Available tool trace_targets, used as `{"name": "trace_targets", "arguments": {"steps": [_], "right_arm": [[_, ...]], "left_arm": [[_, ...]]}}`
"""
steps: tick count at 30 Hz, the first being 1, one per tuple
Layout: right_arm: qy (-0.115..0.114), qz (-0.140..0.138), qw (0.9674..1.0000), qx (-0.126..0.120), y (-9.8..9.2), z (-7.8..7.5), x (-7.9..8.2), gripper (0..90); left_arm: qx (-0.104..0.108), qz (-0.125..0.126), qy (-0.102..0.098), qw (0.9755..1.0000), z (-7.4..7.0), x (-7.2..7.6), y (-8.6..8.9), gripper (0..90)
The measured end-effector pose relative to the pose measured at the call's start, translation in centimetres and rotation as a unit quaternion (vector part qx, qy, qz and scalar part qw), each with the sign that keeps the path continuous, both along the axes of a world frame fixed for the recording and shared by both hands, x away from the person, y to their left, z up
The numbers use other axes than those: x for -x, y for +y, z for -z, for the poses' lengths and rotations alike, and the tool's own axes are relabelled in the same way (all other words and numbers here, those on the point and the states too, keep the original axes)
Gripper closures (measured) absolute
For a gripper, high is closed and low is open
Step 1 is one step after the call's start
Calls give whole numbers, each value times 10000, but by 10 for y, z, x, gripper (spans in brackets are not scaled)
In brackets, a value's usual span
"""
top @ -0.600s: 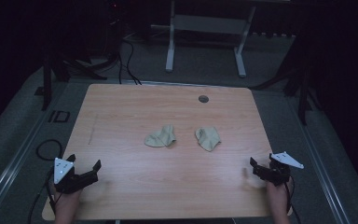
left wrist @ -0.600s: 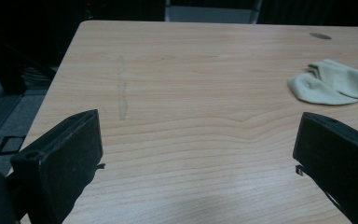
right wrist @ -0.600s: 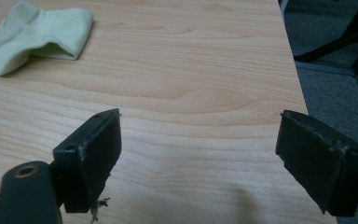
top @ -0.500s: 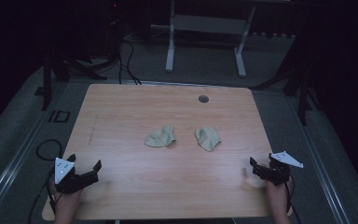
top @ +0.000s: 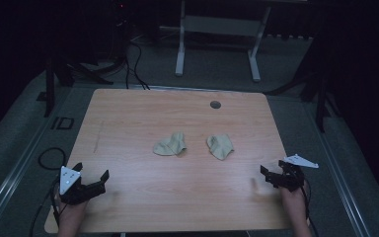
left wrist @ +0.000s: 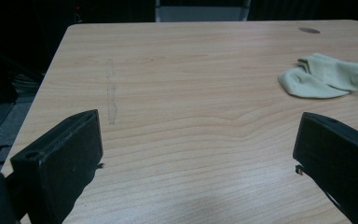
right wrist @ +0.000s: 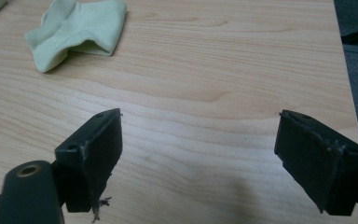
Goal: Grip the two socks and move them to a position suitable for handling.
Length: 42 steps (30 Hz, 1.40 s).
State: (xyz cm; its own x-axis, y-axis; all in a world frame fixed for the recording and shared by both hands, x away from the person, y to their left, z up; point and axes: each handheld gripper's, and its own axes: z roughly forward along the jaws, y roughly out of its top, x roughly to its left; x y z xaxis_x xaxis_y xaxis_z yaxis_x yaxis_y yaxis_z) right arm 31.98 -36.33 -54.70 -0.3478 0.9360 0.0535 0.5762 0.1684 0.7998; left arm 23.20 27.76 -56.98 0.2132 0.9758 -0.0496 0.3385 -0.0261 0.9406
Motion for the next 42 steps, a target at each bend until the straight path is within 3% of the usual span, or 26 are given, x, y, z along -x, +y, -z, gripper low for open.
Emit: {"name": "trace_targets", "arguments": {"steps": [3,7,9,10,11,15,19,21,22,25,33,42], "right_arm": [[83,-58,9999,93,7,-6,-5,152],[358,-288,9989,-89,18,-14,-14,148],[372,-371,9986,-83,23,-16,-16,138],[368,-393,9985,4,28,-17,-18,140],[506,-559,9971,-40,44,-20,-27,140],[530,-747,9958,-5,58,-22,-34,152],[598,-1139,9917,78,83,-25,-49,238],[598,-1139,9917,78,83,-25,-49,238],[595,-1247,9903,170,93,-27,-58,294],[609,-1368,9884,242,106,-30,-68,302],[601,-1506,9858,427,133,-30,-96,336],[699,-1496,9841,659,156,-17,-121,333]], "left_arm": [[3,9,18,10000,1,0,0,14],[92,43,39,9999,0,0,0,14],[129,36,34,9999,0,0,0,14],[170,63,70,9998,0,-1,-1,14],[186,74,76,9998,1,-1,-2,14],[166,115,82,9998,0,0,-4,14],[157,149,83,9997,0,0,-5,14],[141,153,93,9997,0,0,-5,14],[140,158,97,9997,0,0,-5,14],[151,190,96,9997,0,-1,-6,14],[192,210,88,9996,-1,-1,-6,14],[230,214,130,9994,-2,-1,-6,14]]}}
